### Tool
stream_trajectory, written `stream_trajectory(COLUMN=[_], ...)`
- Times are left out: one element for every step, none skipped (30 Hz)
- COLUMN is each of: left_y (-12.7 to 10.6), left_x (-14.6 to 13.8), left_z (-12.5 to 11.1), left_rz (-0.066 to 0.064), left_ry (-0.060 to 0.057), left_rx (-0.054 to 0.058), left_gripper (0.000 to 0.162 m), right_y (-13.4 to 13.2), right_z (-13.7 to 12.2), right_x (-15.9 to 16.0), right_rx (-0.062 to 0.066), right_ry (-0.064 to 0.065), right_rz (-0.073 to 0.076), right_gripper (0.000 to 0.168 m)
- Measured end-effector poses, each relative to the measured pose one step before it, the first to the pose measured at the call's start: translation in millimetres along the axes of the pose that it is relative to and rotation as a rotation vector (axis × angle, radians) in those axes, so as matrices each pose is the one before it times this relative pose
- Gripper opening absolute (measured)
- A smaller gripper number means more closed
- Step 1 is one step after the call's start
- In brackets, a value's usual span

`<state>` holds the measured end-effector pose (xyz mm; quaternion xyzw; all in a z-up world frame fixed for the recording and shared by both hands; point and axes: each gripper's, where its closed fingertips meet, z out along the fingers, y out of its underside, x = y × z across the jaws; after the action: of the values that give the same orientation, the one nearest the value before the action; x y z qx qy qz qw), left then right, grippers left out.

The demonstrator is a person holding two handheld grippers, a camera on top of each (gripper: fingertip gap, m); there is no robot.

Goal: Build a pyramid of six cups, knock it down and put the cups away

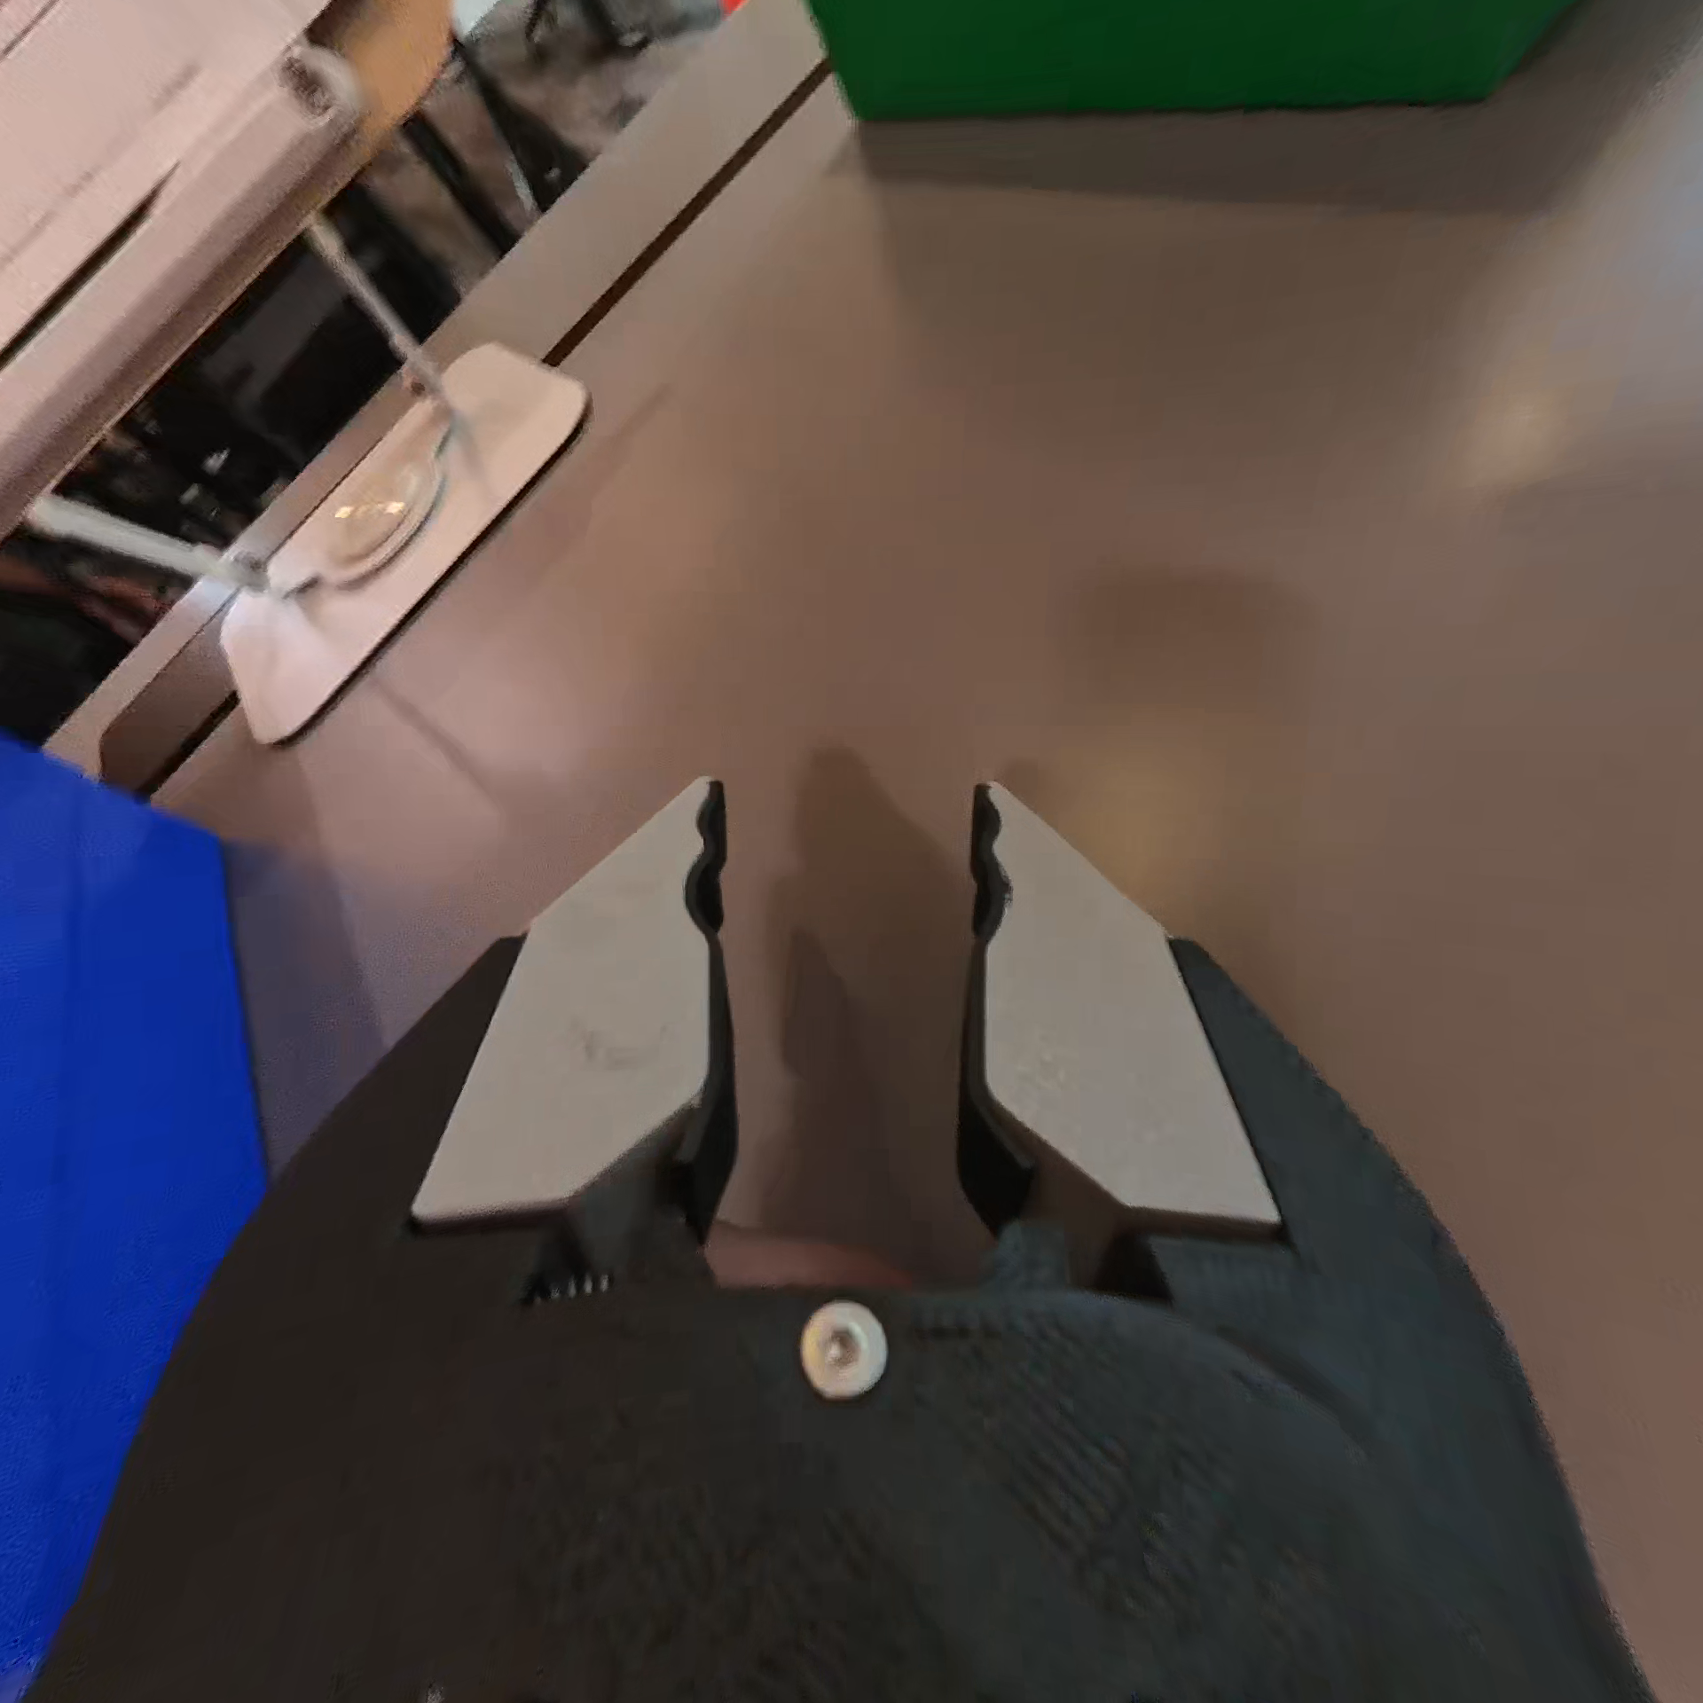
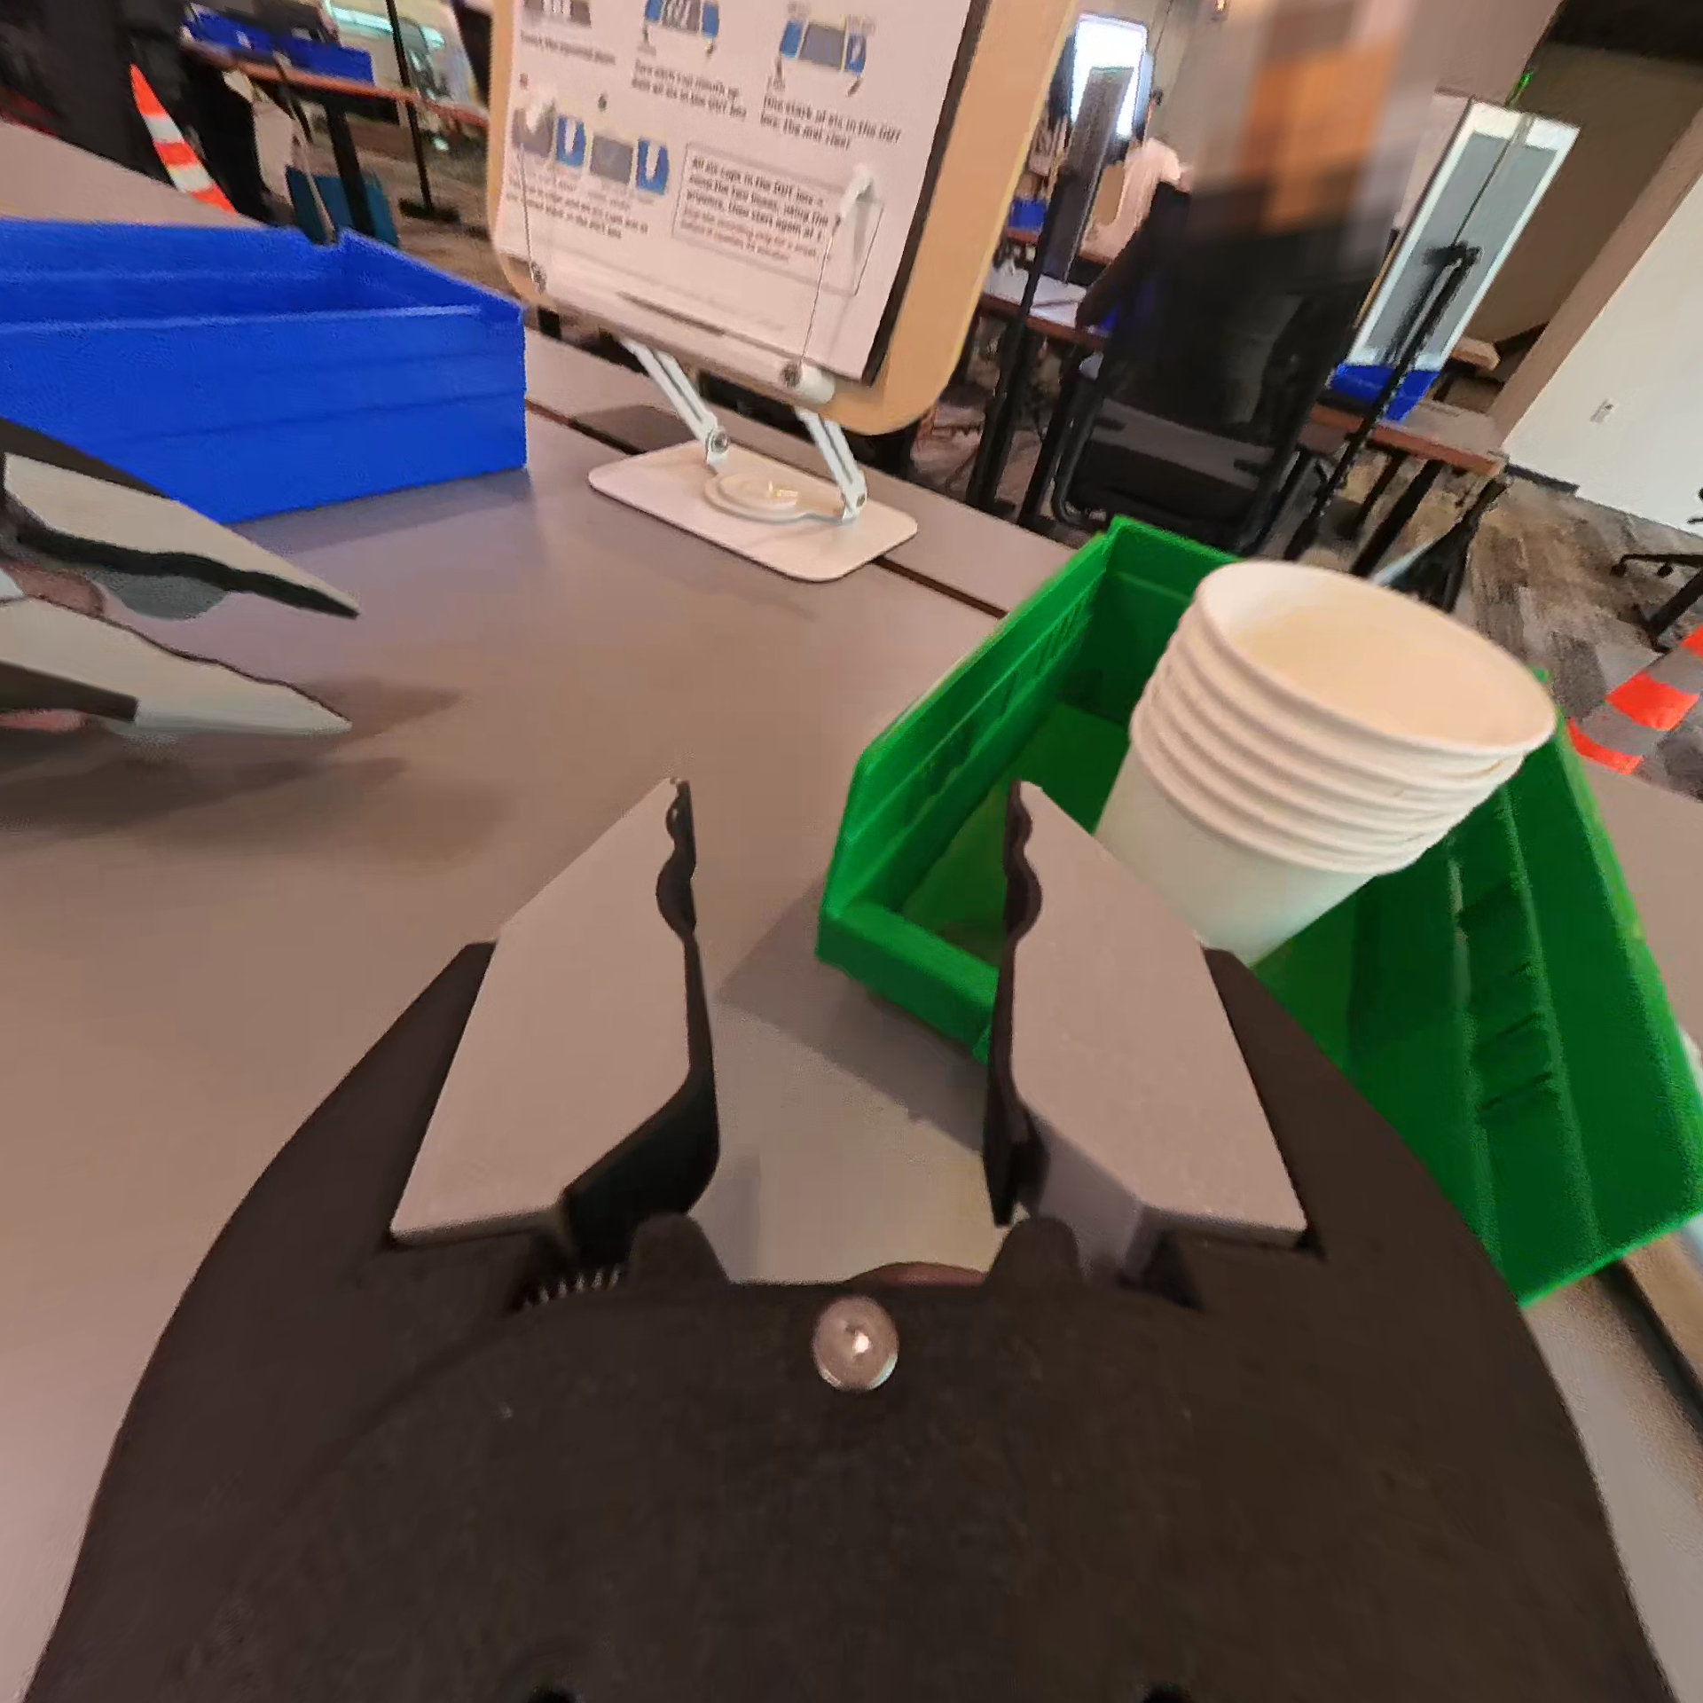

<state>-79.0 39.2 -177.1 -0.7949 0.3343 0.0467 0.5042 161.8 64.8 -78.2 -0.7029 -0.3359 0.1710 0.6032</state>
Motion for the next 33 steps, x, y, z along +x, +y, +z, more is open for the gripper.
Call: stream_trajectory(left_y=[4.93,3.05,2.5,2.48,2.95,4.08,3.3,-0.02,-3.38,-4.23,-2.67,0.31,3.83,6.65,8.65,9.69,9.3,7.97,6.42,4.85,3.79,2.8,1.74,0.18,-0.93,-0.21,1.38,1.56,0.55,0.59,1.31,2.1,2.43], left_x=[-5.76,-7.71,-7.28,-5.95,-4.36,-4.72,-8.66,-12.45,-14.48,-15.32,-13.92,-10.71,-9.4,-10.2,-11.56,-12.67,-11.35,-7.23,-4.03,-3.36,-3.36,-3.95,-5.13,-3.99,0.59,3.03,1.12,-0.26,1.27,1.25,-0.38,-1.91,-3.4], left_z=[-5.8,-7.74,-9.41,-9.71,-8.76,-7.63,-7.49,-8.19,-8.2,-7.12,-5.17,-3.3,-1.54,0.49,2.64,4.71,6.03,6.95,7.27,6.91,6.05,5.46,5.11,4.78,4.54,4.24,4.02,3.04,0.9,-1.33,-2.97,-4.51,-5.81], left_rz=[-0.0377,-0.0228,-0.0143,-0.0118,-0.0094,-0.0085,-0.0108,-0.0075,-0.0043,-0.0139,-0.0281,-0.0341,-0.0307,-0.0171,0.0036,0.0185,0.0226,0.0214,0.0186,0.0155,0.0165,0.0274,0.0389,0.0391,0.0234,0.0038,0.0014,-0.005,-0.0325,-0.0482,-0.0395,-0.0398,-0.0512], left_ry=[-0.0429,-0.0577,-0.0531,-0.0402,-0.0238,-0.0144,-0.0253,-0.0347,-0.0321,-0.0256,-0.0084,0.0121,0.0144,-0.003,-0.0251,-0.045,-0.0486,-0.0308,-0.017,-0.017,-0.0207,-0.0276,-0.0347,-0.0219,0.0147,0.038,0.0328,0.0278,0.0431,0.0489,0.0366,0.0253,0.0224], left_rx=[-0.0143,0.0054,0.0136,0.0138,0.0075,-0.0028,-0.0045,0.0064,0.0151,0.011,-0.0004,-0.0128,-0.022,-0.0234,-0.0212,-0.0212,-0.0218,-0.0228,-0.0253,-0.0262,-0.0254,-0.023,-0.0184,-0.0116,-0.0071,-0.0139,-0.0227,-0.0157,0.0008,0.0103,0.0174,0.0257,0.0325], left_gripper=[0.058,0.061,0.061,0.06,0.058,0.056,0.052,0.049,0.049,0.051,0.056,0.061,0.065,0.067,0.067,0.067,0.067,0.067,0.067,0.067,0.065,0.058,0.05,0.043,0.031,0.016,0.014,0.011,0.008,0.006,0.005,0.004,0.002], right_y=[3.09,2.39,3.04,3.67,3.51,3.31,3.52,3.39,2.76,1.39,-0.16,-0.99,-0.45,1.29,1.89,0.98,-0.09,0.19,1.99,3.49,4.13,3.01,0.53,1.01,2.19,1.85,0.46,1.56,1.91,2.07,2.0,1.26,0.16], right_z=[-2.17,-1.23,-0.11,1.16,2.26,3.25,3.75,3.85,3.93,3.42,2.86,2.77,3.39,4.03,3.7,2.63,2.37,2.92,3.89,4.78,5.55,5.66,4.5,3.36,2.5,0.97,-0.99,-2.91,-4.53,-5.36,-6.36,-7.32,-7.41], right_x=[-6.14,-6.58,-6.2,-4.43,-3.91,-4.63,-4.68,-4.4,-2.64,0.3,1.99,-0.1,-0.66,0.88,3.9,7.08,7.11,5.61,4.27,3.63,2.31,-2.59,-5.86,-1.44,1.33,2.63,-0.65,-0.69,-1.27,-2.9,-4.91,-7.52,-10.76], right_rx=[-0.017,-0.0098,-0.0122,-0.0174,-0.0178,-0.0184,-0.0207,-0.021,-0.0208,-0.0189,-0.009,0.0013,-0.0005,-0.0118,-0.0187,-0.0133,-0.0054,-0.0092,-0.0234,-0.0322,-0.0309,-0.0193,0.0009,0.0032,-0.0034,0.0005,0.0087,0.0023,0.0008,0.0026,0.0039,0.002,-0.0001], right_ry=[0.0049,-0.0022,-0.0036,0.0041,0.005,-0.0004,0.0011,0.0033,0.0129,0.0272,0.0346,0.0171,0.007,0.0097,0.0231,0.0418,0.0423,0.0322,0.022,0.0133,0.0015,-0.031,-0.0536,-0.0257,-0.0056,0.0034,-0.0174,-0.0178,-0.0187,-0.0197,-0.0225,-0.0267,-0.0355], right_rz=[0.0014,-0.0003,-0.0001,0.0008,-0.0016,-0.004,-0.0083,-0.0203,-0.0309,-0.0309,-0.022,-0.0207,-0.0167,-0.0087,-0.0046,-0.0048,-0.0141,-0.0216,-0.022,-0.0165,-0.0033,0.0106,0.0184,0.0236,0.0141,0.0011,0.001,0.0127,0.0136,0.005,-0.0051,-0.0052,-0.0032], right_gripper=[0.067,0.067,0.068,0.069,0.071,0.073,0.074,0.076,0.077,0.078,0.078,0.078,0.079,0.079,0.077,0.065,0.053,0.049,0.047,0.048,0.053,0.058,0.054,0.036,0.017,0.008,0.008,0.008,0.007,0.007,0.007,0.007,0.007])
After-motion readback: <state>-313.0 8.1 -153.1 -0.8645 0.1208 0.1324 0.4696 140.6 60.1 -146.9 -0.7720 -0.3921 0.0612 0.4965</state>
